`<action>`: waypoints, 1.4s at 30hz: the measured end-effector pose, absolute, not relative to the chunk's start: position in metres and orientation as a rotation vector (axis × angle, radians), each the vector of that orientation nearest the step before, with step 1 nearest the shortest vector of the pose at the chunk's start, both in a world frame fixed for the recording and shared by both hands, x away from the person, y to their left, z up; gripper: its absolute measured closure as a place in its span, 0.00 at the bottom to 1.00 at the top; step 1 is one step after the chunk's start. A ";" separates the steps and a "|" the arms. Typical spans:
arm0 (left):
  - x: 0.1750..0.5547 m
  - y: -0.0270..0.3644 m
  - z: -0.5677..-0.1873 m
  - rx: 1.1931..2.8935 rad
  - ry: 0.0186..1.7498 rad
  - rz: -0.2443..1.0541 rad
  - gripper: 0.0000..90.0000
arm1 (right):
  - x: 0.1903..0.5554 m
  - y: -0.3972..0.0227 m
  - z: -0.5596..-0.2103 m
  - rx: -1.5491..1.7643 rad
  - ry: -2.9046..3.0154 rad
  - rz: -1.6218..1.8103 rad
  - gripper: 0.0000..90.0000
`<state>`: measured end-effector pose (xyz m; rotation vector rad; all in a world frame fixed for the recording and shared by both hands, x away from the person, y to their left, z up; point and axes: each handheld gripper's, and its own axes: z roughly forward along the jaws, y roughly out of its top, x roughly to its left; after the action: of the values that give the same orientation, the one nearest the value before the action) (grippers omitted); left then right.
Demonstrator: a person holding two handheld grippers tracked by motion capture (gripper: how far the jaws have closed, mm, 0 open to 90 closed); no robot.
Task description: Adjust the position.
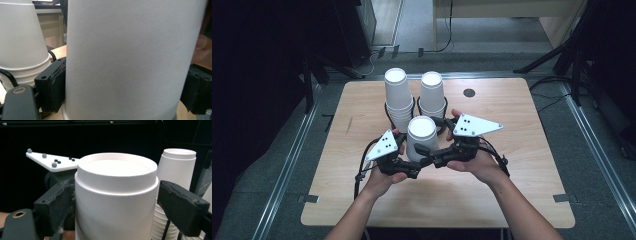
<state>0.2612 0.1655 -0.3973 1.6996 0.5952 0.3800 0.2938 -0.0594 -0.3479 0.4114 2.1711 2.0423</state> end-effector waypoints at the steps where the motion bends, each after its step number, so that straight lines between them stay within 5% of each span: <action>1: 0.261 0.166 -0.397 1.705 0.594 0.379 0.12 | 0.294 -0.060 -0.348 0.406 2.173 2.038 0.14; 20: 0.263 0.178 -0.387 1.880 0.554 0.430 0.12 | 0.298 -0.090 -0.340 0.410 2.184 1.948 0.09; 42: 0.271 0.182 -0.369 2.098 0.443 0.464 0.12 | 0.300 -0.099 -0.338 0.331 2.275 1.842 0.15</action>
<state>0.2708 0.1816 -0.3693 2.0983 0.4425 0.4642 0.3003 -0.0993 -0.3384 0.3315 2.2754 1.8417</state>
